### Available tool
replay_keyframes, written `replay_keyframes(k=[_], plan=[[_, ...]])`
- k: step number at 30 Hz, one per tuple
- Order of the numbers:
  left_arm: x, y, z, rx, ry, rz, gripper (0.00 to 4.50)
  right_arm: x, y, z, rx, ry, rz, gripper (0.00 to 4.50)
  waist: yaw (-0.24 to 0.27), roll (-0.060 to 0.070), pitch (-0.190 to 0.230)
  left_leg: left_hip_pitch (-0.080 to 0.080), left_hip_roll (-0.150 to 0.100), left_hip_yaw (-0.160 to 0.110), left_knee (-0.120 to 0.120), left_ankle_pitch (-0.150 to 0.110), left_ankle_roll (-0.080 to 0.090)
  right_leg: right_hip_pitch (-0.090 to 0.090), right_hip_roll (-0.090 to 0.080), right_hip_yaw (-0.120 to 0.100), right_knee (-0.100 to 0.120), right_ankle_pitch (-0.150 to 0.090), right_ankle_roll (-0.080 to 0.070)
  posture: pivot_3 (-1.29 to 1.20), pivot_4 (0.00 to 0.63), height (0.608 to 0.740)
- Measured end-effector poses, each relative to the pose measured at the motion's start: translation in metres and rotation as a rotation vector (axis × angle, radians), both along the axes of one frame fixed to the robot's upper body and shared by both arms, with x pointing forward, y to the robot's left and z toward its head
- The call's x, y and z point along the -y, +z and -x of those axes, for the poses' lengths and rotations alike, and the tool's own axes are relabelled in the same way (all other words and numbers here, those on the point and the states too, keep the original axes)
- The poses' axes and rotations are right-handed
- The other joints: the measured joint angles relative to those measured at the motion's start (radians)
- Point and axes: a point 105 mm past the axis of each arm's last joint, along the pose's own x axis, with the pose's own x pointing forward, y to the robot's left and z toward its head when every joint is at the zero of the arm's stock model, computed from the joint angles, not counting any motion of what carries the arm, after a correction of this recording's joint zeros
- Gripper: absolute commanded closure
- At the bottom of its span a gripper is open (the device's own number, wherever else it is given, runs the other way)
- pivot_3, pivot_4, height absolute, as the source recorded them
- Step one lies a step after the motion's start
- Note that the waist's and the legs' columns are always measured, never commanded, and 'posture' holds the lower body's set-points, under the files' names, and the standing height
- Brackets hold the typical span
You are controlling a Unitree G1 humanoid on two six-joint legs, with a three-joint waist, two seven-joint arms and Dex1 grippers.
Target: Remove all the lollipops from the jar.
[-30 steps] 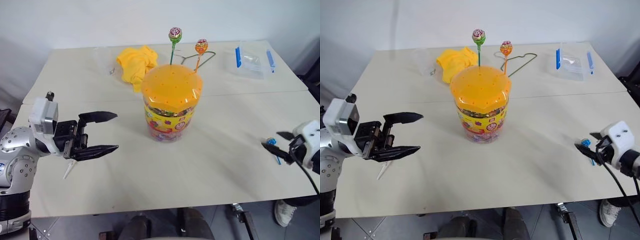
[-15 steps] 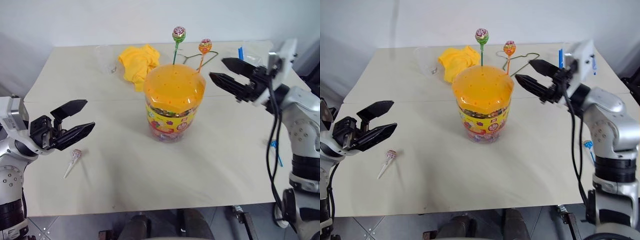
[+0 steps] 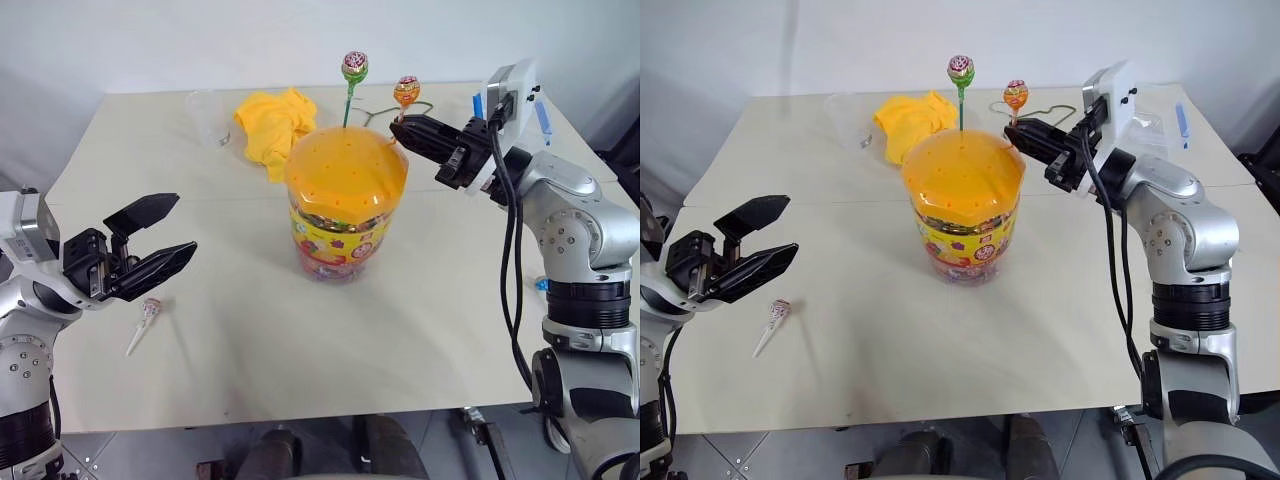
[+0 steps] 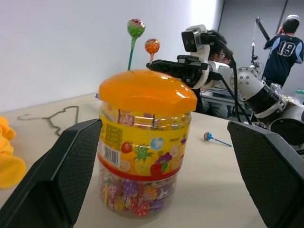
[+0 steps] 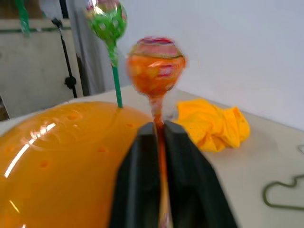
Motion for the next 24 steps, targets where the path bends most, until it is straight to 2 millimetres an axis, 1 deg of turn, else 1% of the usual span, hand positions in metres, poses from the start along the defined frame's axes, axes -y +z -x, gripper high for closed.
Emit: replay_keyframes(k=[4,6,7,9,10,11,13,14,16,17,19,20,22,24], plan=[[0.008,0.003,0.003,0.023,-0.03,-0.018,0.0,0.011,0.02,0.007,0.072,0.028,-0.122,4.47,0.001,0.0,0.0,0.0,-0.001,0.0,0.0,0.0,0.0,0.0,0.0,0.0,0.0,0.0,0.0,0.0,0.15,0.74],[0.013,0.001,0.004,0.02,-0.059,-0.029,0.0,0.026,0.032,0.01,0.119,-0.008,-0.145,4.47,0.003,0.0,0.0,0.0,-0.001,-0.001,0.0,0.0,0.0,0.0,-0.001,0.0,0.0,0.0,0.0,0.0,0.15,0.74],[0.015,-0.001,0.004,0.017,-0.073,-0.043,0.0,0.036,0.035,0.01,0.132,-0.04,-0.131,4.47,0.004,0.0,0.0,0.0,-0.001,-0.001,0.0,0.0,0.0,0.0,-0.001,0.0,0.0,0.0,0.0,0.0,0.15,0.74],[0.019,-0.007,0.006,0.01,-0.103,-0.111,0.0,0.065,0.033,0.005,0.13,-0.172,-0.023,4.47,0.007,0.0,0.0,-0.001,-0.003,-0.001,0.0,0.0,0.001,0.0,-0.002,-0.001,-0.001,0.0,0.0,0.0,0.15,0.74],[0.02,-0.011,0.007,0.009,-0.118,-0.148,0.0,0.088,0.027,0.003,0.112,-0.271,0.065,4.47,0.009,0.0,0.0,-0.001,-0.003,-0.001,-0.001,0.0,0.002,0.0,-0.002,-0.001,-0.002,0.0,0.0,0.0,0.15,0.74],[0.022,-0.015,0.009,0.004,-0.134,-0.189,0.0,0.112,0.016,0.001,0.071,-0.37,0.166,4.47,0.013,0.0,0.0,-0.001,-0.003,-0.001,-0.001,-0.001,0.002,0.001,-0.002,-0.001,-0.003,0.0,0.0,0.0,0.15,0.74],[0.023,-0.021,0.011,-0.003,-0.163,-0.229,0.0,0.147,-0.01,0.0,-0.016,-0.503,0.328,4.47,0.009,0.0,0.0,-0.001,-0.003,0.001,-0.002,-0.001,0.003,0.001,-0.002,0.0,-0.003,0.0,0.0,0.0,0.15,0.74],[0.026,-0.024,0.013,-0.007,-0.194,-0.25,0.0,0.166,-0.035,0.005,-0.077,-0.571,0.501,4.47,0.01,0.0,0.0,-0.001,-0.003,0.001,-0.003,-0.001,0.003,0.001,-0.003,0.0,-0.004,0.0,0.0,0.0,0.15,0.74],[0.027,-0.031,0.014,-0.034,-0.22,-0.268,0.0,0.195,-0.083,0.016,-0.214,-0.627,0.731,4.47,0.006,0.0,0.0,-0.001,-0.002,0.003,-0.003,-0.001,0.003,0.0,-0.002,0.0,-0.005,0.0,0.0,0.0,0.15,0.74],[0.027,-0.033,0.015,-0.039,-0.231,-0.271,0.0,0.204,-0.106,0.023,-0.276,-0.626,0.805,4.47,0.005,0.0,0.0,0.0,-0.002,0.004,-0.003,-0.001,0.003,0.0,-0.002,0.0,-0.004,0.0,0.0,0.0,0.15,0.74],[0.029,-0.033,0.015,-0.036,-0.244,-0.274,0.0,0.212,-0.139,0.035,-0.388,-0.616,0.844,4.47,-0.003,0.001,0.0,0.001,-0.001,0.007,-0.002,-0.001,0.003,0.0,-0.002,0.001,-0.003,0.0,0.001,0.0,0.15,0.74],[0.03,-0.033,0.015,-0.033,-0.249,-0.276,0.0,0.216,-0.15,0.039,-0.437,-0.623,0.836,4.47,-0.006,0.002,0.0,0.002,-0.001,0.009,-0.002,-0.001,0.003,0.0,-0.002,0.002,-0.004,0.001,0.001,0.0,0.15,0.74],[0.032,-0.032,0.014,-0.026,-0.257,-0.279,0.0,0.219,-0.163,0.047,-0.475,-0.633,0.831,4.47,-0.007,0.002,0.0,0.003,0.0,0.008,-0.001,-0.001,0.002,0.0,-0.002,0.003,-0.003,0.0,0.001,0.0,0.15,0.74],[0.032,-0.032,0.012,-0.025,-0.254,-0.279,0.0,0.22,-0.18,0.054,-0.509,-0.64,0.828,4.47,-0.002,0.002,0.0,0.004,0.001,0.007,-0.001,-0.001,0.001,0.002,0.0,0.003,-0.004,0.0,0.001,0.0,0.15,0.74]])
